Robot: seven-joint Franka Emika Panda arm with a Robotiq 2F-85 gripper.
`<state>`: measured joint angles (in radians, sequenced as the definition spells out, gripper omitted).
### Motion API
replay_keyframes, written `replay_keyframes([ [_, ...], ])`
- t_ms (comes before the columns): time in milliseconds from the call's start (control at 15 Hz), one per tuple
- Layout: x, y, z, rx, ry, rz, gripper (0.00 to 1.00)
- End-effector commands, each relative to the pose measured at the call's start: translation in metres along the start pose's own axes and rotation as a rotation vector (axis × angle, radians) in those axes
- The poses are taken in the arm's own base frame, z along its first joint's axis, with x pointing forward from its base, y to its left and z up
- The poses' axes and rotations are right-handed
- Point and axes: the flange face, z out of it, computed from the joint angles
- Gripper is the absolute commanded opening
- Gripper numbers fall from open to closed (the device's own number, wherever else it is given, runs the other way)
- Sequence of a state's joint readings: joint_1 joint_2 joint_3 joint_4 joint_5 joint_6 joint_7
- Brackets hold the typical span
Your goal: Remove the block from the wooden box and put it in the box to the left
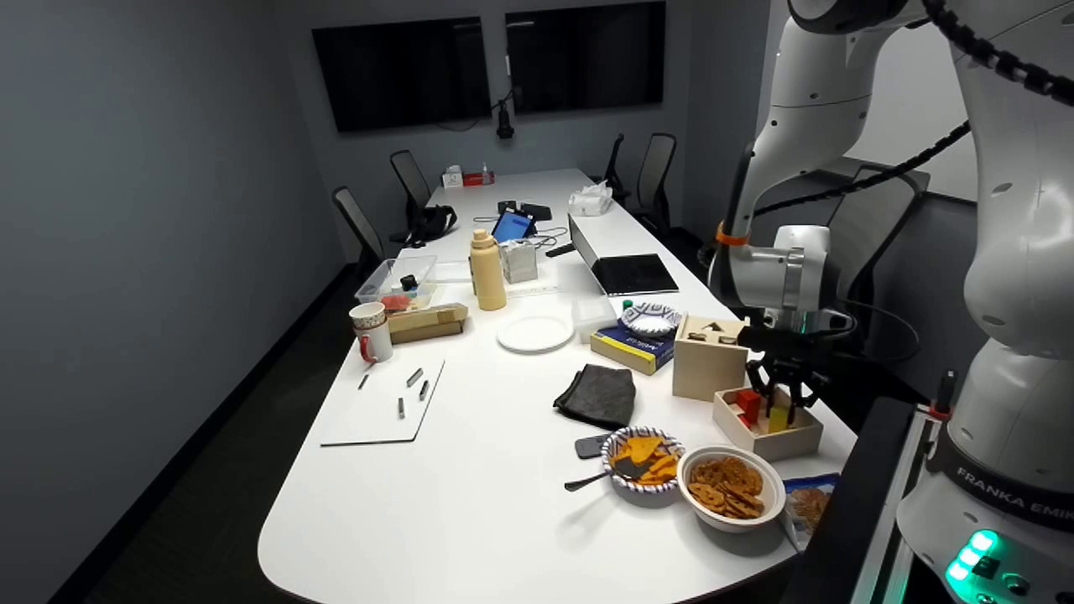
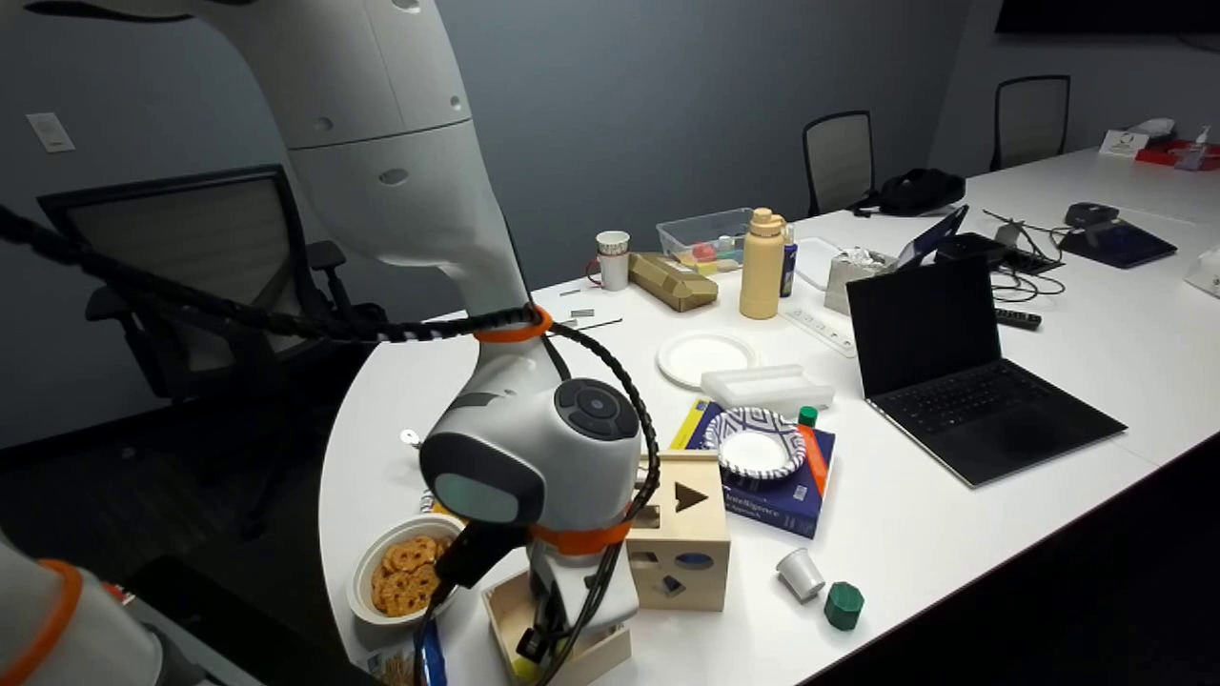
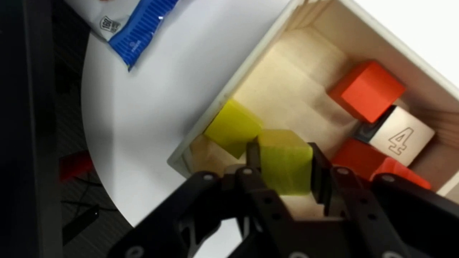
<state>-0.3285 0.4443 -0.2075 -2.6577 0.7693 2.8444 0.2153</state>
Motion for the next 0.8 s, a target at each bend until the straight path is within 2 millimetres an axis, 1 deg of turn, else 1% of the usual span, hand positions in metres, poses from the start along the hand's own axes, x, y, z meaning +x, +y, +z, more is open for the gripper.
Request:
replay_keyframes([
  [0, 0.001, -0.007, 0.004, -0.007, 0.018, 0.008, 0.09],
  [267, -0.006, -0.003, -0.006, -0.003, 0.005, -0.007, 0.09],
  [600, -0.021, 0.008, -0.030, -0.019, 0.011, -0.052, 0.09],
  [733, -0.026, 0.008, -0.042, -0.031, 0.018, -0.092, 0.09],
])
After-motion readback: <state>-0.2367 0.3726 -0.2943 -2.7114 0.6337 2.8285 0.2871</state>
